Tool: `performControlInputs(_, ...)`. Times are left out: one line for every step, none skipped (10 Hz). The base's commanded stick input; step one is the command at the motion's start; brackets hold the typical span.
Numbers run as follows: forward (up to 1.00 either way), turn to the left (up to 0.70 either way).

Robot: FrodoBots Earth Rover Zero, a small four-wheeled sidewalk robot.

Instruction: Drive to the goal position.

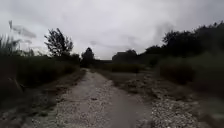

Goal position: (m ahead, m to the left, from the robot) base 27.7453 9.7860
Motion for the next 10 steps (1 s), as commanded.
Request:
performControlInputs(0.7, 0.0)
performControlInputs(0.7, 0.0)
performControlInputs(0.7, 0.0)
performControlInputs(0.7, 0.0)
performControlInputs(0.7, 0.0)
performControlInputs(0.7, 0.06)
performControlInputs(0.7, 0.35)
performControlInputs(0.7, 0.35)
performControlInputs(0.7, 0.35)
performControlInputs(0.7, 0.35)
